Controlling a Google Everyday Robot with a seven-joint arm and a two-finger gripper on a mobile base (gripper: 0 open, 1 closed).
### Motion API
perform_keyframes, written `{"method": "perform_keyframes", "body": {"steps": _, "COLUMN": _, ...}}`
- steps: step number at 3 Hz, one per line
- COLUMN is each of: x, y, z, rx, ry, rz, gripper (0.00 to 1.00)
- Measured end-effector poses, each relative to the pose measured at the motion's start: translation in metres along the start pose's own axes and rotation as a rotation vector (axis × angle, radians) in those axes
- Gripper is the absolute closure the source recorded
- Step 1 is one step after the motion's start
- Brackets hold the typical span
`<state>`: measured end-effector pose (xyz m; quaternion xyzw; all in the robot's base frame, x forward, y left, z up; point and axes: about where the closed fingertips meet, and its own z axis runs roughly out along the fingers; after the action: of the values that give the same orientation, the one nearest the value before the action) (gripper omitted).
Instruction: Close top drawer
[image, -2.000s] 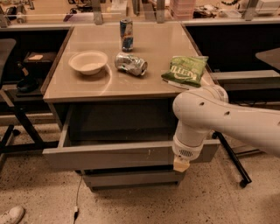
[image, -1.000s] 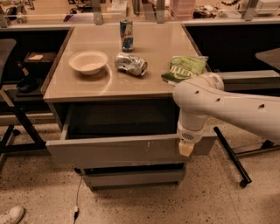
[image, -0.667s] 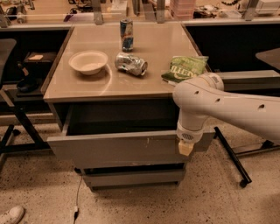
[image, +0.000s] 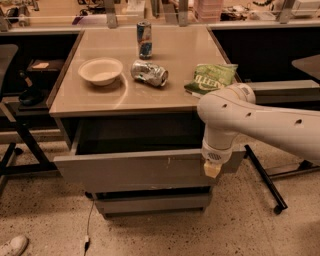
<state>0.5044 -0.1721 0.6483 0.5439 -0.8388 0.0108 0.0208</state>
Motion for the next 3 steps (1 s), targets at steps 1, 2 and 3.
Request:
{"method": "perform_keyframes", "body": {"steps": 1, "x": 0.0, "y": 0.0, "z": 0.0, "rx": 0.0, "ry": 0.0, "rz": 0.0, "gripper": 0.13}}
{"method": "perform_keyframes", "body": {"steps": 2, "x": 0.0, "y": 0.0, "z": 0.0, "rx": 0.0, "ry": 0.0, "rz": 0.0, "gripper": 0.0}}
{"method": "perform_keyframes", "body": {"steps": 3, "x": 0.0, "y": 0.0, "z": 0.0001, "rx": 0.0, "ry": 0.0, "rz": 0.0, "gripper": 0.0}}
